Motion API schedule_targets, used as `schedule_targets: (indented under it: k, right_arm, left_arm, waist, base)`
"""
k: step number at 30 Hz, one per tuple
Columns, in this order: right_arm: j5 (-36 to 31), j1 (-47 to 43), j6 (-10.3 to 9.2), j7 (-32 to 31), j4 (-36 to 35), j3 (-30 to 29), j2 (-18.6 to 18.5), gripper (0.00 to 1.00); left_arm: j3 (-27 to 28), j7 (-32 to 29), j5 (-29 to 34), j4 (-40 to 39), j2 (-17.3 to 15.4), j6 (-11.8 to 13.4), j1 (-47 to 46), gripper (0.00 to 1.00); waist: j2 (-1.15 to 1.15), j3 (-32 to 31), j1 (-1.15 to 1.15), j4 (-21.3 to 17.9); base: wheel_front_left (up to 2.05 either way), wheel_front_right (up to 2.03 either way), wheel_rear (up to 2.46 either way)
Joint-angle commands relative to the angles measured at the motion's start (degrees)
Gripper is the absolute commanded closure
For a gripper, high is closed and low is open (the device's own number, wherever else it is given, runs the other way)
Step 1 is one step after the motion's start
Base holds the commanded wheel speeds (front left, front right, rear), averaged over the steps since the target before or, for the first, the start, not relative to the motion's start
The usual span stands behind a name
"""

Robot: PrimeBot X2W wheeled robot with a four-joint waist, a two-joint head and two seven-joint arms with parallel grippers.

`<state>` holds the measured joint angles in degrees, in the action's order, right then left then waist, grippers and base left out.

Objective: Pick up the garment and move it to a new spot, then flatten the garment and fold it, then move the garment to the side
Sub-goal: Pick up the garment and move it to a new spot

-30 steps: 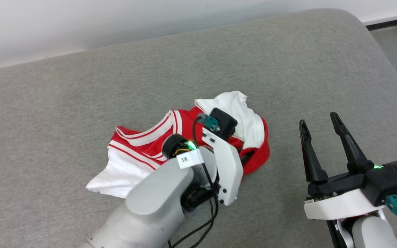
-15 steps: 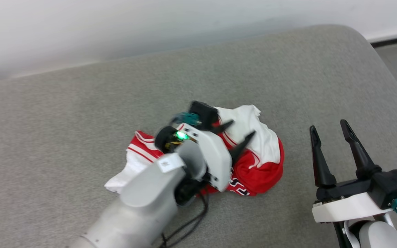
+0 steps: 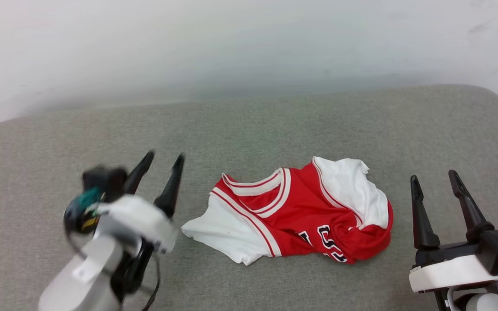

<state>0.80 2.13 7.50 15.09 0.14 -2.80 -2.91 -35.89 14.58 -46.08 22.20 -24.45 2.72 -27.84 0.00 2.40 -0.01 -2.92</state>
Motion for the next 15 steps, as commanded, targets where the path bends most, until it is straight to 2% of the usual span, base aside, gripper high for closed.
schedule_targets:
  k: [1,3,6,10,15]
  right_arm:
    - [-0.22,-0.58,-0.02,0.11,-0.03,-0.01,0.06,0.0]
    - [-0.2,-1.04,-0.02,0.11,-0.18,-0.12,0.06,0.0]
    - [0.29,-1.14,-0.02,0.11,-0.76,-0.36,0.06,0.0]
    - [0.79,-1.81,-0.03,0.11,-0.82,-0.76,0.06,0.0]
    - [1.5,-2.15,-0.02,0.12,-0.34,-0.76,0.06,0.0]
  left_arm:
    - [0.78,0.35,0.09,-1.66,-0.29,0.77,2.86,0.0]
    - [2.74,0.63,0.88,-5.48,-1.45,1.92,7.38,0.0]
    - [6.32,0.68,3.53,-12.39,-0.97,3.25,14.62,0.0]
    - [9.45,0.6,6.75,-19.13,1.57,3.58,22.18,0.0]
    - [11.27,0.62,9.94,-20.62,5.37,2.77,26.35,0.0]
  waist:
    - [0.0,-0.66,0.01,0.61]
    - [0.0,-0.81,0.01,0.76]
    - [0.0,-0.91,0.01,0.79]
    - [0.0,-1.02,0.01,0.87]
    - [0.0,-1.1,0.01,0.86]
  base:
    - [0.0,0.0,0.0]
    - [0.0,0.0,0.0]
    - [0.0,0.0,0.0]
    - [0.0,0.0,0.0]
    - [0.0,0.0,0.0]
